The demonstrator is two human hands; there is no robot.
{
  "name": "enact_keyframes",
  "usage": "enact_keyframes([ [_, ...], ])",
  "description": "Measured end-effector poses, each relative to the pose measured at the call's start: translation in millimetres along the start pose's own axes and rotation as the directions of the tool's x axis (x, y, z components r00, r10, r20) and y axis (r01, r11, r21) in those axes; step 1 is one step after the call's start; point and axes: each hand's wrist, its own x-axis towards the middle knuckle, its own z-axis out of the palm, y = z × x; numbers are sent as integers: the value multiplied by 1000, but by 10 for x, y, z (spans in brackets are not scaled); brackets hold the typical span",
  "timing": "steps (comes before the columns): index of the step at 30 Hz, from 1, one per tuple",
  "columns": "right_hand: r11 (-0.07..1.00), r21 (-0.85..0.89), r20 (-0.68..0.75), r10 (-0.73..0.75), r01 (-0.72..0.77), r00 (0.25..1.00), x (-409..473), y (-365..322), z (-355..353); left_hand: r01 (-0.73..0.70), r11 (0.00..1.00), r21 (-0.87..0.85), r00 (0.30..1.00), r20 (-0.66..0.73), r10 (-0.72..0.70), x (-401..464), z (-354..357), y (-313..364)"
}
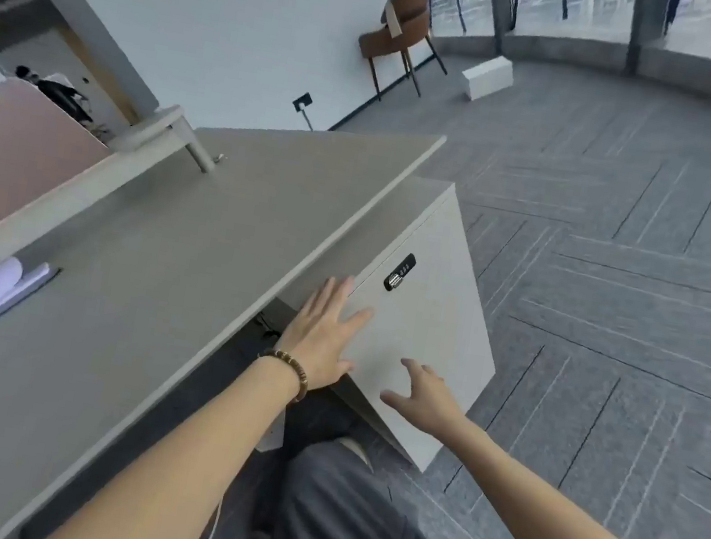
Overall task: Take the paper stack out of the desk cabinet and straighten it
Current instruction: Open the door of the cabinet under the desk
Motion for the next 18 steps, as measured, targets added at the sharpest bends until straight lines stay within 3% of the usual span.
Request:
enact_keyframes([
  [3, 984, 163, -11, 77, -74, 997, 115, 62, 119, 3, 999, 50, 1000, 28, -5, 177, 36, -44],
  [10, 951, 310, -152, 75, -25, 985, 379, 116, 519, 8, 976, 217, 1000, -28, -2, 313, 175, -41],
  [18, 951, 310, -162, 47, 5, 986, 567, 184, 795, 39, 910, 414, 999, -1, -43, 331, 245, 37],
])
